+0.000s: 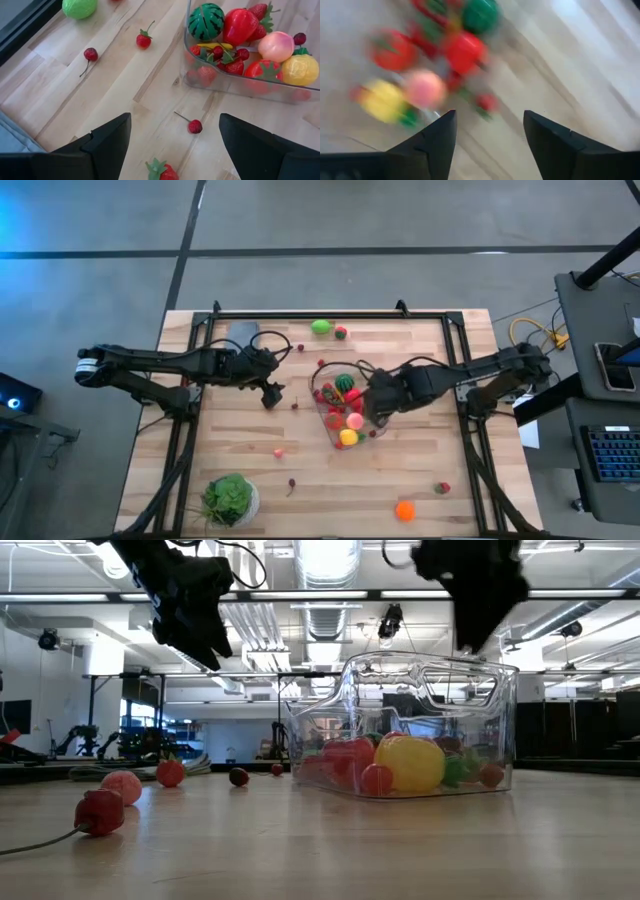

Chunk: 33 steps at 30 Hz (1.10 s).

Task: Pick and placing Produce into tupperware
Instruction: Put the red strawberry into the transparent bin

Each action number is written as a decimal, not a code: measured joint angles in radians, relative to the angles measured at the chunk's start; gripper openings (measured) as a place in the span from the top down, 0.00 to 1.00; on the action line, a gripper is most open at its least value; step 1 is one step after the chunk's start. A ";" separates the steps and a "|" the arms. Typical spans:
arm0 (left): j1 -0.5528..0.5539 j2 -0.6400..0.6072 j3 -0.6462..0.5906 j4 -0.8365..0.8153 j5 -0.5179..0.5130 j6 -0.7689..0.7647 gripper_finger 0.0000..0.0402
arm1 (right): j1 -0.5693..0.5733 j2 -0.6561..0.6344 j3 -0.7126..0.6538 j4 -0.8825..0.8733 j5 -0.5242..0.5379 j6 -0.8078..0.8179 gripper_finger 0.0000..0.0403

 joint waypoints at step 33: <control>0.000 0.000 -0.016 0.002 0.000 -0.008 0.28 | -0.175 0.003 -0.372 0.517 -0.275 -0.917 0.46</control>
